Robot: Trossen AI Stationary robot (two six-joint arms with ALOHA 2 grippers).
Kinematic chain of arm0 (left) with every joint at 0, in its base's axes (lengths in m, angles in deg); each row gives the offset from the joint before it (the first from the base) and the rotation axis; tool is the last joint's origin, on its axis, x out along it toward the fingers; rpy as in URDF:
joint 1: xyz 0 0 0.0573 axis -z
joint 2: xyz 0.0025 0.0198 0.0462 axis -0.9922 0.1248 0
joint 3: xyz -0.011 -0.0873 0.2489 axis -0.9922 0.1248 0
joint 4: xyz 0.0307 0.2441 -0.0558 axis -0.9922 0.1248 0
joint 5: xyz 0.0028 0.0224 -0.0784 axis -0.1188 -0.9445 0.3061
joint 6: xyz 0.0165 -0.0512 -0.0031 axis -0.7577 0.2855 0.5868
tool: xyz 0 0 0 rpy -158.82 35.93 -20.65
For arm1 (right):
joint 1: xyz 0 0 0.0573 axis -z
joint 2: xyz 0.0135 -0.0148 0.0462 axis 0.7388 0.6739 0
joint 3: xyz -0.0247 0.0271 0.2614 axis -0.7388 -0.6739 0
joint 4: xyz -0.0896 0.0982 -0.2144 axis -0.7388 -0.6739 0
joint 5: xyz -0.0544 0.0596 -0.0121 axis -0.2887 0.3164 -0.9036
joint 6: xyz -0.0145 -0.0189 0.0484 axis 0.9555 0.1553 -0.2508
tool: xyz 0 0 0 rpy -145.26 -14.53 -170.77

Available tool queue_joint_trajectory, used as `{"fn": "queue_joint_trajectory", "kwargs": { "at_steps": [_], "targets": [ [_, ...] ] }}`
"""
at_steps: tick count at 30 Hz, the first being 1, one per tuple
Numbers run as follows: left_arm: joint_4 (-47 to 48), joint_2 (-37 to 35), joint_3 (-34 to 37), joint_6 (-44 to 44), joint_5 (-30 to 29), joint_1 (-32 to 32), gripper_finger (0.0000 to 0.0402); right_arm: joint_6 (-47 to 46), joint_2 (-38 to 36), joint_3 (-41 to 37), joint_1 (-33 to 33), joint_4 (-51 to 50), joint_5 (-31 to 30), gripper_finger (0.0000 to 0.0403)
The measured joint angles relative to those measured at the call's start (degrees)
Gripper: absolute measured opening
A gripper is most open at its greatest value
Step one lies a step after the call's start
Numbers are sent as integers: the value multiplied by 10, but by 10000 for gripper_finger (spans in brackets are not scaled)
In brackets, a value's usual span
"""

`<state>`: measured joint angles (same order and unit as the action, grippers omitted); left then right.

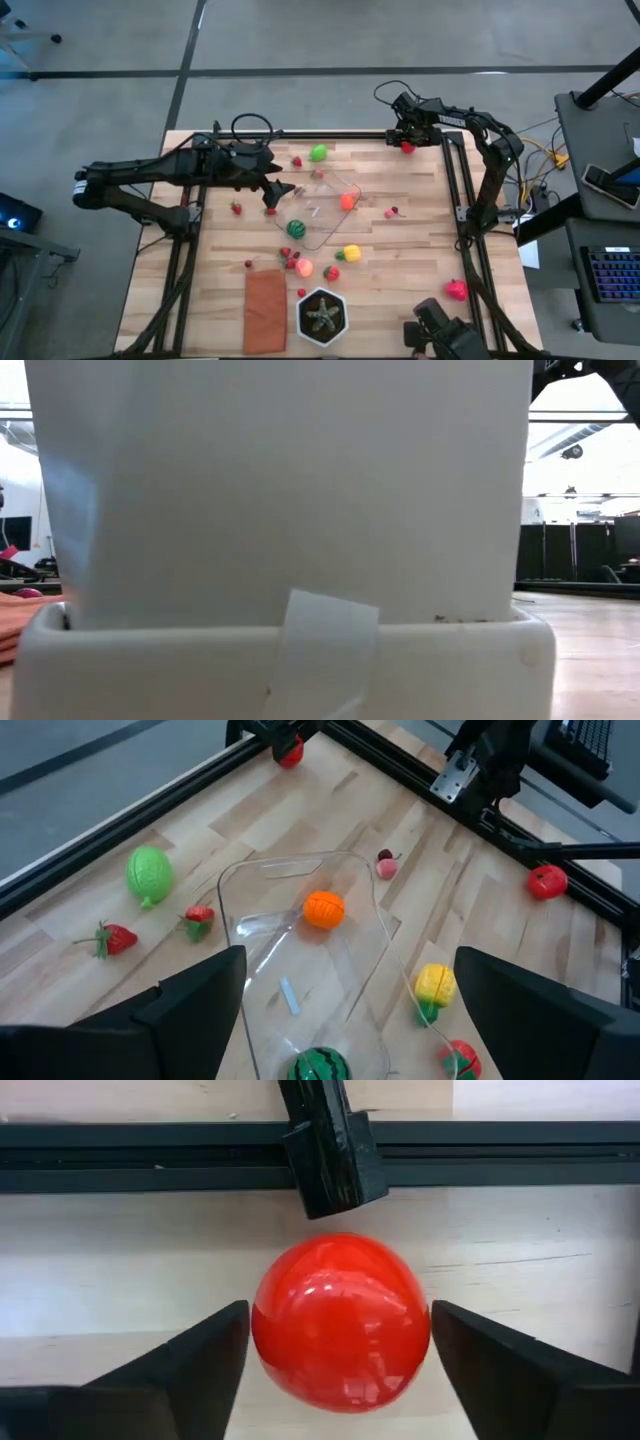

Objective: Pick and placing Produce into tupperware
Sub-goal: Put the red tomato into the transparent bin

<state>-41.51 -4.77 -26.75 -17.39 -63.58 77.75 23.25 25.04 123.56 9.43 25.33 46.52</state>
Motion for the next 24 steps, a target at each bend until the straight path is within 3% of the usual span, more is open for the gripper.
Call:
{"fn": "queue_joint_trajectory", "kwargs": {
  "at_steps": [15,24],
  "targets": [
    [0,-2,0,0,11,3,343,2,-6,-1,-6,-17,1,253],
    [0,-2,0,-15,12,3,343,25,-105,-1,-80,-25,6,252]
  ]
}}
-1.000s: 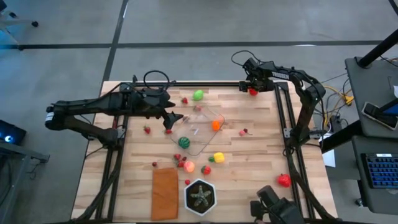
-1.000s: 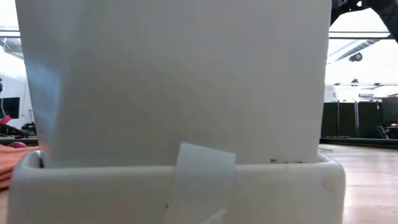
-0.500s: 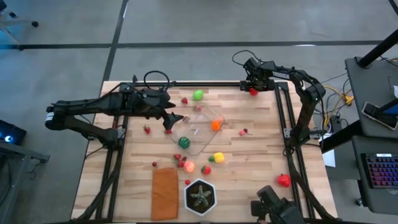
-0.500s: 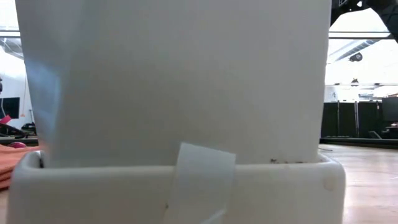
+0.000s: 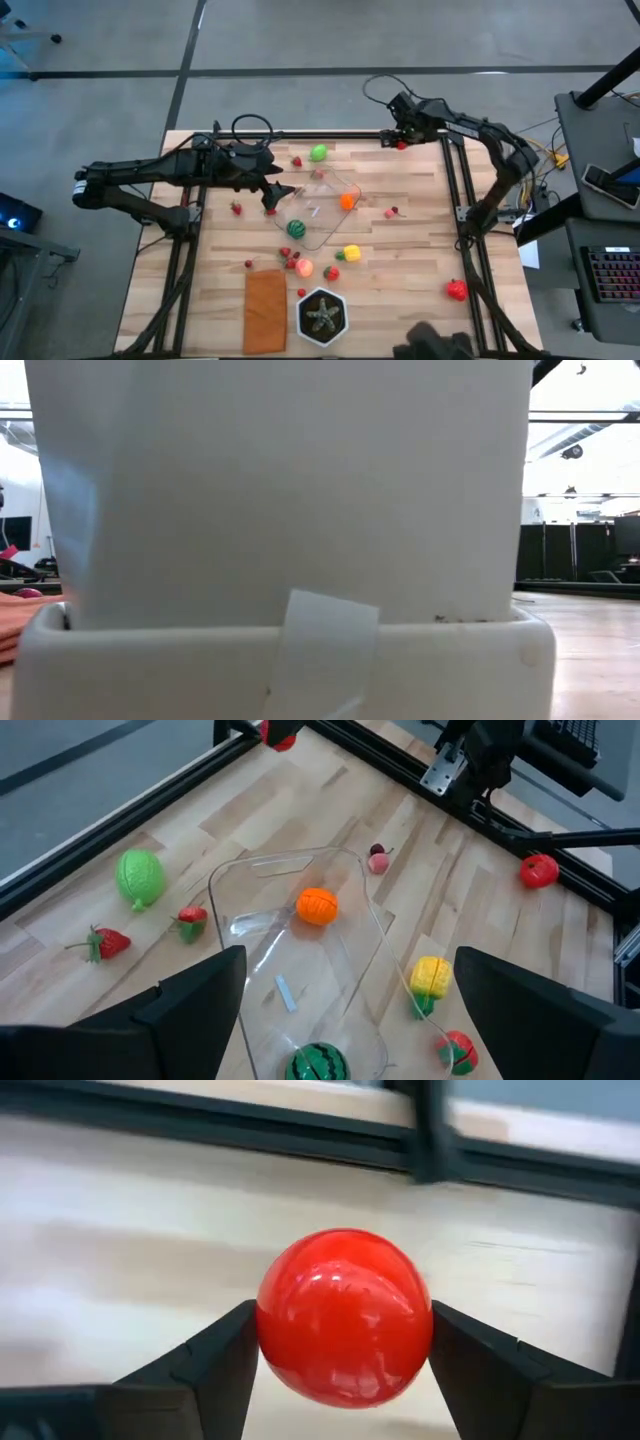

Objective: Pick and placing Produce into tupperware
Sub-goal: Put the red tomato into the transparent bin

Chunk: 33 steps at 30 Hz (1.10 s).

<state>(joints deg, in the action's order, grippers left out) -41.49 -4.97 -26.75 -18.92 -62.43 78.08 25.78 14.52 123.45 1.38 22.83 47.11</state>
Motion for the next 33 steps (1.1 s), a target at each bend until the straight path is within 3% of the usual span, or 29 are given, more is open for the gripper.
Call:
{"fn": "queue_joint_trajectory", "kwargs": {
  "at_steps": [7,13,22,29,33],
  "targets": [
    [2,0,0,-22,4,0,343,-1,-115,0,-149,1,21,253],
    [3,-8,0,-25,21,1,343,-68,-141,0,-266,10,27,253],
    [3,-53,6,-25,22,7,343,-135,-76,22,-370,69,27,253],
    [17,-107,56,8,21,7,343,-101,9,128,-417,62,27,254],
    [16,-142,98,32,21,10,343,-57,63,185,-423,0,5,263]
  ]
}}
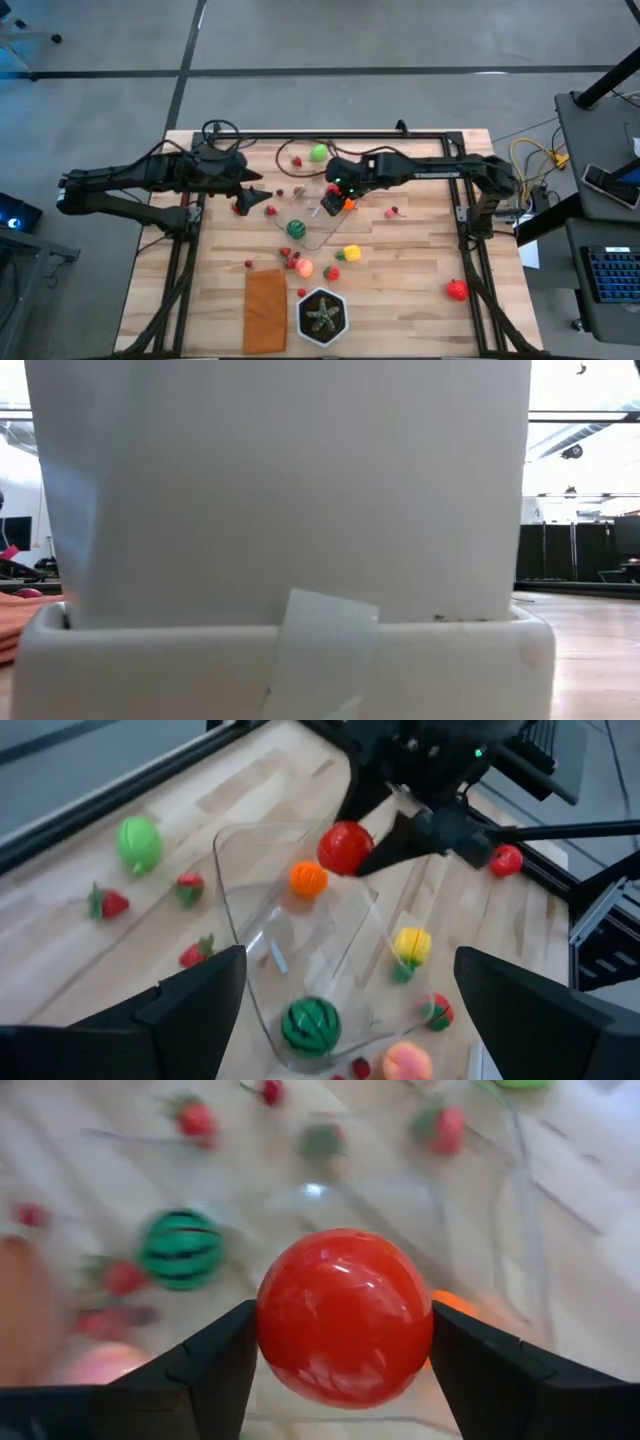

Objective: Pick and placing Produce into tupperware
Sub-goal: Put the red tomato into the transparent bin, then put the red strawberry into the transparent bin

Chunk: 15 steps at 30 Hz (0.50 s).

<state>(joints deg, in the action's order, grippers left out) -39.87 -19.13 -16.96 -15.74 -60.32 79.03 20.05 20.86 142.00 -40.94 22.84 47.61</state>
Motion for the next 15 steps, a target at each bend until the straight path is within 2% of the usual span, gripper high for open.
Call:
{"fn": "queue_joint_trajectory", "kwargs": {
  "at_steps": [4,8,11,15],
  "targets": [
    [-3,-37,37,4,0,2,343,7,45,45,1,-68,-26,300],
    [-4,-68,75,5,0,2,343,10,65,82,-7,-80,-46,345],
    [-4,-87,109,5,0,2,343,35,66,113,-16,-81,-104,366],
    [-3,-101,154,26,25,2,343,48,44,159,-25,-95,-190,368]
  ]
}}
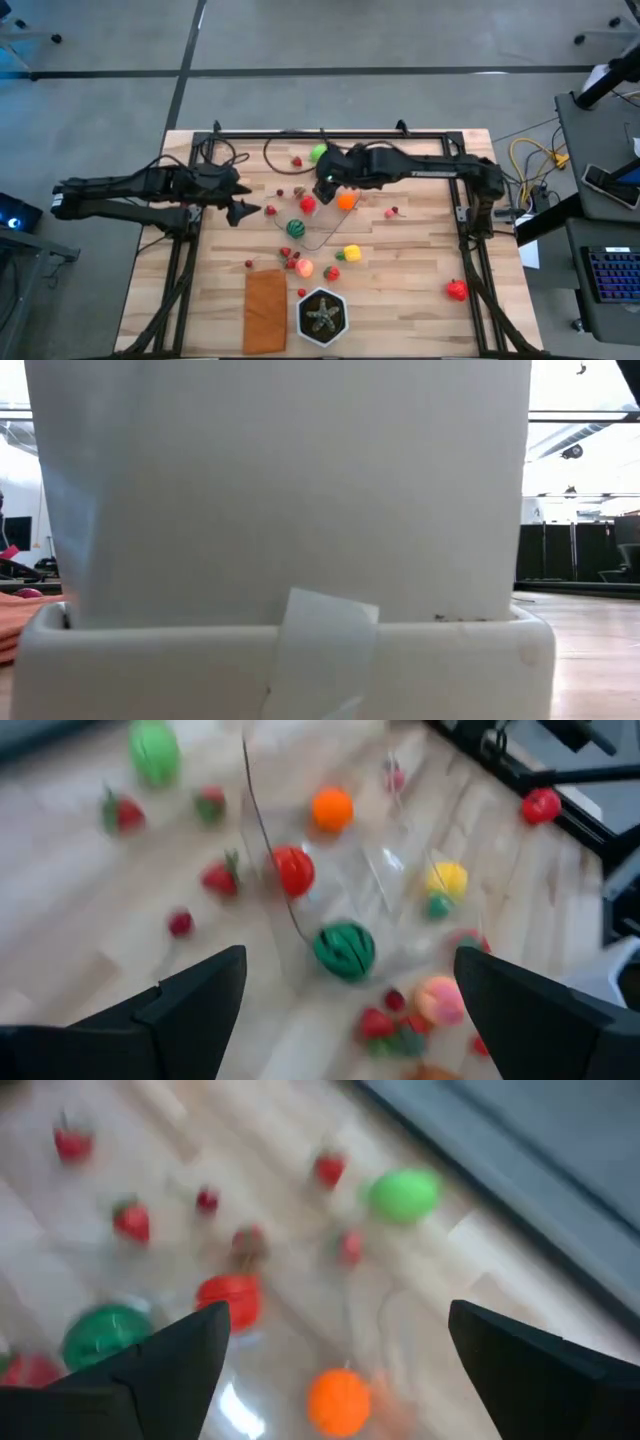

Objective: Pick and placing Produce into tupperware
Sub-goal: Put the red strawberry into the transparent bin

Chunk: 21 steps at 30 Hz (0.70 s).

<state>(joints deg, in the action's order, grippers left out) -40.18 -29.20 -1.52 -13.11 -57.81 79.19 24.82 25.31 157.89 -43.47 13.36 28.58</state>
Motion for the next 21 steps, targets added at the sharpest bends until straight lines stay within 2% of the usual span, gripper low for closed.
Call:
{"fn": "queue_joint_trajectory", "kwargs": {
  "at_steps": [7,10,14,18,21],
  "targets": [
    [-5,0,46,21,76,0,343,14,-37,64,2,-27,-56,368],
    [32,6,56,0,86,0,343,14,-41,83,4,-70,-72,368],
    [120,22,63,-25,49,0,343,1,-41,93,4,-133,-85,368],
    [140,36,81,-25,-12,0,343,-33,-41,93,4,-180,-85,368],
    [140,51,87,-21,-22,-1,343,-56,-41,92,4,-202,-83,368]
  ]
}}
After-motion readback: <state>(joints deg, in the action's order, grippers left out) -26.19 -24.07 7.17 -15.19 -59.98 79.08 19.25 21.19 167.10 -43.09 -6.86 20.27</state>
